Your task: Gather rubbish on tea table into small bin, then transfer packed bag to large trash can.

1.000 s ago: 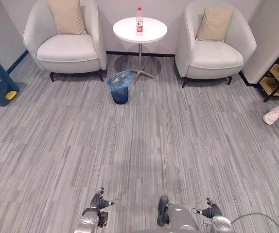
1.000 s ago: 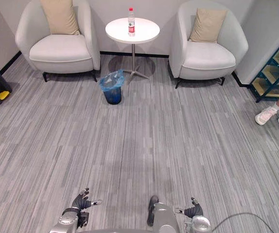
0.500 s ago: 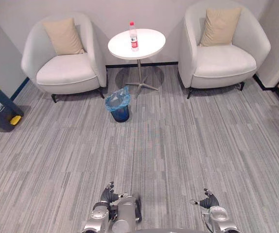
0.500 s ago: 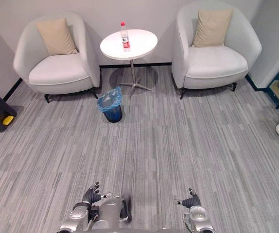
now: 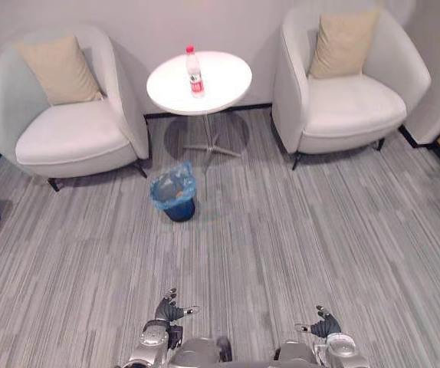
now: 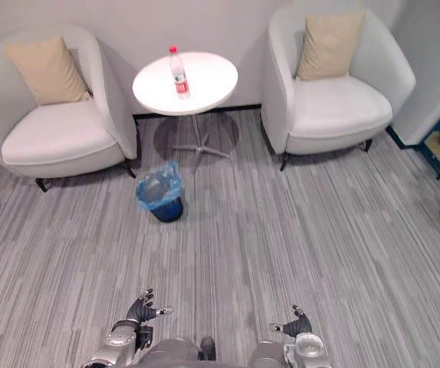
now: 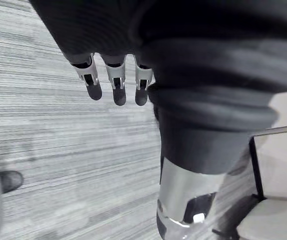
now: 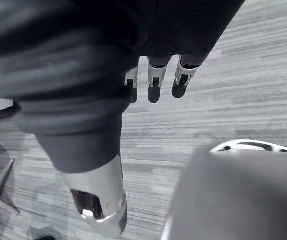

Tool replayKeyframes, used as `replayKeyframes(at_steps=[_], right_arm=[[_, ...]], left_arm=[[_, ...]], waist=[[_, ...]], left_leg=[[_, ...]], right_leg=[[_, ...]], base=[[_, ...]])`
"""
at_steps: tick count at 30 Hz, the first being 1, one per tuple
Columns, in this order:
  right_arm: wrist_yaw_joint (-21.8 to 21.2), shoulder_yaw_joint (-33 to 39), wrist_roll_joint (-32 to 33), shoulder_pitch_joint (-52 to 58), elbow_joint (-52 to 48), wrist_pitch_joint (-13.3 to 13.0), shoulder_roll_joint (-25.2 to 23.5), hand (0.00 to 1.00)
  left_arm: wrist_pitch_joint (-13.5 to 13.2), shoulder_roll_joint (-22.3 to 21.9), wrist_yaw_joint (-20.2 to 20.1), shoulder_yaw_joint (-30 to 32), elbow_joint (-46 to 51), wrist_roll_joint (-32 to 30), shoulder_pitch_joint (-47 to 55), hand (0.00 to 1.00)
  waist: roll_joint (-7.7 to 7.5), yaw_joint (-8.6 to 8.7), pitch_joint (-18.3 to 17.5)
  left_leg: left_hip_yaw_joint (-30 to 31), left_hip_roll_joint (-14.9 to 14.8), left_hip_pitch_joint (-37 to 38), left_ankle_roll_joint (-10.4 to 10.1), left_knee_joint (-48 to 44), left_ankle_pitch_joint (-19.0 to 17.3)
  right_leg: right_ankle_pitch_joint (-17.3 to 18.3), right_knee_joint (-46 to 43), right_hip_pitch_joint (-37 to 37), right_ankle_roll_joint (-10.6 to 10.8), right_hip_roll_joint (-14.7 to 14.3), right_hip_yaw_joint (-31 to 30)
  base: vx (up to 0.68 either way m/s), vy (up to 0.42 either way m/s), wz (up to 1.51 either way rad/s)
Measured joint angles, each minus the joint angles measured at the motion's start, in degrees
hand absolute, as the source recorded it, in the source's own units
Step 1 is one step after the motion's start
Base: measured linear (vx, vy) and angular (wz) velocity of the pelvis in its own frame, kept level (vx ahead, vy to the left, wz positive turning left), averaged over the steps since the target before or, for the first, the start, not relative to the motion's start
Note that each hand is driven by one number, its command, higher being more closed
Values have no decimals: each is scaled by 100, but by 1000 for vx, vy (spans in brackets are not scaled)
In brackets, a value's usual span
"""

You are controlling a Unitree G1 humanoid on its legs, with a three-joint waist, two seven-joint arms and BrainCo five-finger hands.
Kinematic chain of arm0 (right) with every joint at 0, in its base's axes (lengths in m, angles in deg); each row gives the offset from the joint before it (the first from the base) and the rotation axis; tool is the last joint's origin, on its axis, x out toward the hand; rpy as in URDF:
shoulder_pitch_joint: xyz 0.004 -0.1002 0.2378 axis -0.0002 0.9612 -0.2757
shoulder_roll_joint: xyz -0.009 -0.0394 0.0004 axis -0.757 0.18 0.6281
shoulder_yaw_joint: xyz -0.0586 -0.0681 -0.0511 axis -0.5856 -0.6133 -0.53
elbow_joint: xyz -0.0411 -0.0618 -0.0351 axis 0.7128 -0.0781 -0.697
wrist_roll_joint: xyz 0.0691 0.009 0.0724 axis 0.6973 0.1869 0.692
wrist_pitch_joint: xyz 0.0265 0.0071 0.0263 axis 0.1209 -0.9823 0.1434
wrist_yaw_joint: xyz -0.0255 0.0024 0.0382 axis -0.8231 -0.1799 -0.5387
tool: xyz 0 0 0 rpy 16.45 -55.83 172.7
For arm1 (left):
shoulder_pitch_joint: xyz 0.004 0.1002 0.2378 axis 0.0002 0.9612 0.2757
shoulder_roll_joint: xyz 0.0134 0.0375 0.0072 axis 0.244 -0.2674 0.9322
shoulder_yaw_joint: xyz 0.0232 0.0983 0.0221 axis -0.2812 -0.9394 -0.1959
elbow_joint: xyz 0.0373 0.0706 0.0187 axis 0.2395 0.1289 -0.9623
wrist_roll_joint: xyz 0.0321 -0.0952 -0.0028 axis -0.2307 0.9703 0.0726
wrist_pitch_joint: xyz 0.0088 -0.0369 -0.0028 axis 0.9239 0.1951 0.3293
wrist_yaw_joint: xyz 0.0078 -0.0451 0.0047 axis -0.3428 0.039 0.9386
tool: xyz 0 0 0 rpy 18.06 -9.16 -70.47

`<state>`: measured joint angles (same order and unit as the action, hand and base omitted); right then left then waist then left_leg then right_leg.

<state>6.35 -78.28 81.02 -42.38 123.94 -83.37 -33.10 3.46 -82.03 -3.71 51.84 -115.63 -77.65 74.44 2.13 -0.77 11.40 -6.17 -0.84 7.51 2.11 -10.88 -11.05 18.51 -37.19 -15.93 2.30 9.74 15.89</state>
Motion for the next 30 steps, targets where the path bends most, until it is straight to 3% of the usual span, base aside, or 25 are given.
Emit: replayKeyframes(at_steps=[1, 2, 3, 4, 6, 7, 8, 9, 10, 12, 14, 17, 18, 20, 21, 22, 23, 25, 26, 28, 29, 30], right_arm=[[1, 9, 0, -11, -1, 1, 14, 0], [0, 13, 1, 4, 12, 12, -3, 0], [1, 16, 7, 145, 44, 11, -31, 0], [7, 30, 9, 190, 50, 9, -30, 0], [4, 36, 12, 158, 56, 30, 30, 0], [0, 49, 14, 158, 58, 31, 36, 0], [5, 45, 48, 169, 82, 31, 39, 0], [5, 10, 87, 200, 102, 30, 34, 0], [7, -12, 99, 202, 103, 28, 12, 0], [10, -10, 175, 259, 117, 22, 7, 0], [11, -3, 264, 184, 127, 31, -10, 0], [18, 87, 303, 74, 106, 35, -30, 0], [29, 198, 302, 98, 91, 32, -48, 0], [35, 189, 301, 163, 88, 36, 2, 0], [34, 147, 300, 215, 92, 77, -14, 0], [33, 140, 299, 202, 92, 90, -72, 0], [30, 132, 293, 199, 87, 86, -117, 0], [27, 153, 269, 159, 86, 87, -148, 0], [18, 159, 249, 169, 87, 88, -136, 0], [13, 162, 248, 124, 83, 86, -151, 0], [1, 154, 234, 143, 84, 84, -231, 0], [-8, 156, 206, 172, 88, 84, -269, 0]], left_arm=[[0, -3, 0, 7, -4, -2, -2, 0], [-5, 16, 3, 9, -8, -4, 8, 0], [-7, 46, 4, 7, -41, -3, 38, 0], [1, 25, 2, 12, -103, -8, 35, 0], [15, -84, -11, 34, -241, -45, 13, 0], [18, -105, -10, 57, -241, -52, -10, 0], [23, -140, -15, 87, -238, -51, -34, 0], [27, -150, -29, 114, -232, -49, -7, 0], [26, -149, -29, 132, -226, -48, 13, 0], [35, -194, -51, 261, -220, -41, 30, 0], [32, -268, -130, 259, -60, -39, 16, 0], [40, -310, -131, 252, -45, -38, 12, 0], [38, -336, -126, 233, -44, -35, 12, 0], [35, -414, -117, 198, -45, -4, 26, 0], [35, -409, -112, 167, -51, 0, 76, 0], [36, -363, -105, 167, -51, 1, 98, 0], [34, -320, -104, 168, -48, 2, 93, 0], [33, -260, -111, 165, -48, 1, 23, 0], [37, -228, -114, 163, -60, 1, 19, 0], [44, -204, -118, 111, -63, 1, 55, 0], [47, -107, -123, -40, -61, 0, 54, 0], [48, -67, -124, -83, -60, 1, 35, 0]], waist=[[16, 9, 9], [-63, 1, -17], [-202, 7, -50], [-209, 6, -59], [72, 38, -180], [128, 63, -179], [221, 97, -169], [265, 119, -165], [243, 108, -151], [145, -9, -121], [152, -39, -111], [126, -96, -30], [98, -180, -14], [298, -169, -29], [350, -216, -40], [310, -271, -65], [93, -314, -97], [-24, -333, -128], [-88, -333, -148], [-72, -332, -160], [-174, -319, -161], [-217, -307, -155]], left_leg=[[58, -77, 96, -64, 49, -44], [147, -162, 262, -187, 131, -120], [230, -152, 426, -431, 163, -310], [320, -187, 524, -536, 180, -403], [494, -618, 391, -646, -345, -481], [557, -723, 229, -660, -758, -489], [688, -943, -213, -806, -1852, -391], [772, -1158, -620, -952, -3017, -201], [746, -1246, -766, -957, -3514, -209], [423, -1364, -1320, -749, -4569, -368], [96, -1269, -1972, -604, -4349, -460], [-38, -875, -2296, -601, -2802, -456], [-13, -620, -2299, -702, -1879, -286], [10, -518, -2265, -633, -682, 237], [36, -516, -2176, -404, -573, 911], [-57, -429, -2150, -270, -602, 1023], [-124, -300, -2187, -201, -687, 867], [-180, -129, -2310, -76, -1002, 524], [-229, -6, -2274, -18, -1116, 292], [-310, 76, -1994, 66, -968, 196], [-315, 243, -1616, 127, -698, 150], [-251, 351, -1315, 187, -561, 100]], right_leg=[[-147, 359, -74, 2, -77, -37], [-634, 1169, -139, 28, -176, -127], [-1551, 1653, -111, -29, -178, -274], [-1812, 1529, -93, -289, -200, -312], [-1249, 1285, -1, -366, -470, -14], [-1213, 1377, 115, -430, -564, 54], [-1156, 1650, 473, -538, -761, 213], [-1114, 2020, 981, -607, -976, 342], [-1093, 2187, 1231, -642, -1058, 345], [-1115, 2713, 1966, -680, -1205, 356], [-1127, 3032, 2297, -664, -1217, 334], [-1119, 3257, 2589, -648, -1063, 193], [-1046, 3338, 2711, -525, -928, 101], [-882, 3420, 2888, -301, -960, 68], [-726, 3391, 3013, -170, -947, -44], [-622, 3396, 3087, -66, -831, -152], [-528, 3395, 3061, -23, -667, -190], [-422, 3258, 3035, 135, -455, -182], [-273, 2627, 2817, 283, -287, -338], [-264, 1229, 2258, 332, -89, -692], [-469, -120, 1771, 699, 184, -841], [-453, -983, 1511, 732, 357, -780]], base=[[444, -187, 42], [467, -248, 52], [483, -272, 53], [585, -370, 36], [569, -379, 28], [454, -326, 41], [441, -288, 41], [439, -253, 33], [433, -216, 20], [383, -191, -4], [324, -93, -10], [306, 47, -25], [356, 153, -28], [292, 185, -15], [349, 257, -22], [446, 283, -32], [407, 199, -19], [409, 145, -1], [461, 203, -2], [378, 188, -6], [412, 140, 15], [420, 112, 29]])
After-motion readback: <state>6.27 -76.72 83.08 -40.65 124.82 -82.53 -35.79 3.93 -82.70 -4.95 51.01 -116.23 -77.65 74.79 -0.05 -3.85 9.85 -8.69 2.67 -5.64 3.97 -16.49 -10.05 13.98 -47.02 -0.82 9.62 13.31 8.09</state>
